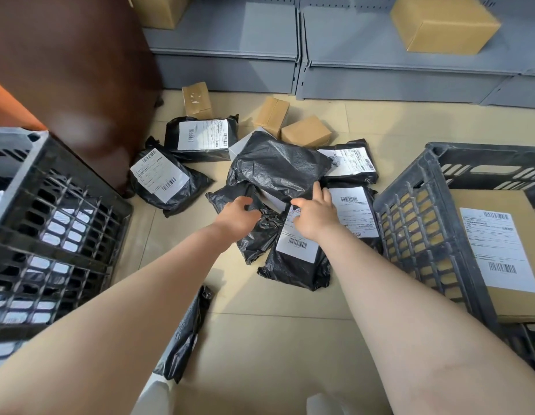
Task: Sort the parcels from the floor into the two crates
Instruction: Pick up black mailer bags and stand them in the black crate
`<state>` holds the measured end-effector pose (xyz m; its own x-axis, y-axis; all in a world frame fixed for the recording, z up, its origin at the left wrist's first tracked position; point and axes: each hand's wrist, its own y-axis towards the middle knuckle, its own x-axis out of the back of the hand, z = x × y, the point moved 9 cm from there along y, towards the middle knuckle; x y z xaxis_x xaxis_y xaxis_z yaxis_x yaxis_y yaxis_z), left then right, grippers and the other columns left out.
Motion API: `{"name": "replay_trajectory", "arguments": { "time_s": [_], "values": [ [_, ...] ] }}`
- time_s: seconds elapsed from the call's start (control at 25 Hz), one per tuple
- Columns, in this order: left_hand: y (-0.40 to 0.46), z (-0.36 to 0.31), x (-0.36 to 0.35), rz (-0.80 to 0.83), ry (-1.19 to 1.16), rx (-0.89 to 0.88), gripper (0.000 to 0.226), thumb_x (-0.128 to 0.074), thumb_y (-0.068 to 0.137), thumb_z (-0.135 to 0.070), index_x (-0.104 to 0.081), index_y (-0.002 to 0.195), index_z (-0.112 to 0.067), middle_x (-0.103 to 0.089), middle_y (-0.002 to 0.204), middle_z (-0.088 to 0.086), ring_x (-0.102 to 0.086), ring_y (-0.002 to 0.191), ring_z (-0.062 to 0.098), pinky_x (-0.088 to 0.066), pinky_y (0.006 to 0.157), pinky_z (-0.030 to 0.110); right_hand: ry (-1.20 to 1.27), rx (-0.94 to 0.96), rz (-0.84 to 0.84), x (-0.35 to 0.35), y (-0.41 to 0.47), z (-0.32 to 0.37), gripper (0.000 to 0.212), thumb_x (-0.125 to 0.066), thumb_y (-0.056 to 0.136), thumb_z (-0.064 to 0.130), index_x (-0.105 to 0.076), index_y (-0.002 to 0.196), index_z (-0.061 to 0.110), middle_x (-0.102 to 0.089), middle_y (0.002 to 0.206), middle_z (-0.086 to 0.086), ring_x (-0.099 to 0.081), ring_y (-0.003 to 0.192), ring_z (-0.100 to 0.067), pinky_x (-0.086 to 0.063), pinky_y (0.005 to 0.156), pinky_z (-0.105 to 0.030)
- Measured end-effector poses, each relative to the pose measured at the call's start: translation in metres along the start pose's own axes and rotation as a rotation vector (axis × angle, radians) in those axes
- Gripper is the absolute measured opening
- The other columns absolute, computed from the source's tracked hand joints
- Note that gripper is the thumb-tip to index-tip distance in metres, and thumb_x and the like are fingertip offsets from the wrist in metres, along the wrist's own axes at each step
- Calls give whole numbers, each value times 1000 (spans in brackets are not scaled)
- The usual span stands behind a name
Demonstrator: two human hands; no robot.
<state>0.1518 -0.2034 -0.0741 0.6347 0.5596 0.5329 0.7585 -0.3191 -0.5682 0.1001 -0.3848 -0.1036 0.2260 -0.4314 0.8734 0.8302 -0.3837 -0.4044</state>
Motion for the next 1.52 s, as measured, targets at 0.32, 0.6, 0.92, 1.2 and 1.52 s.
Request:
{"name": "replay_trajectory", "arguments": {
  "time_s": [0.32,0.6,0.92,1.2,1.52],
  "values": [
    [7,7,-4,21,-25,14,53,-44,97,-24,-33,149,-24,-36,151,10,-47,74,8,-38,60,23,-306,118,-89,-2,2,9,74,-58,88,11,-22,154,11,-5,165,-7,-6,150,-25,-13,122,-41],
    [0,4,-9,52,-40,23,50,-43,97,-23,-36,147,-24,-48,122,6,-48,76,11,-39,63,26,-131,128,-449,27,-5,17,44,-71,83,6,-50,122,7,-57,116,-12,-52,110,-29,-51,89,-38],
    [3,9,-11,87,-116,35,49,-45,97,-22,-39,146,-21,-50,134,5,-46,100,18,-38,78,25,351,28,-469,31,-11,4,27,-54,96,12,-65,116,-2,-55,119,-18,-56,107,-35,-49,89,-39],
    [7,13,-12,99,-184,47,22,-47,96,-22,-58,114,-21,-51,99,0,-50,93,22,-41,89,33,987,-252,-396,18,-18,-29,33,-49,96,25,-65,115,4,-68,104,-8,-60,93,-23,-52,88,-38],
    [-3,7,-1,62,-601,125,64,-53,83,-65,-50,130,-22,-61,117,1,-59,106,24,-47,101,43,1702,-270,17,-7,-38,5,34,-37,99,-2,-57,127,1,-67,121,-20,-67,104,-36,-58,84,-47]
  ]
}}
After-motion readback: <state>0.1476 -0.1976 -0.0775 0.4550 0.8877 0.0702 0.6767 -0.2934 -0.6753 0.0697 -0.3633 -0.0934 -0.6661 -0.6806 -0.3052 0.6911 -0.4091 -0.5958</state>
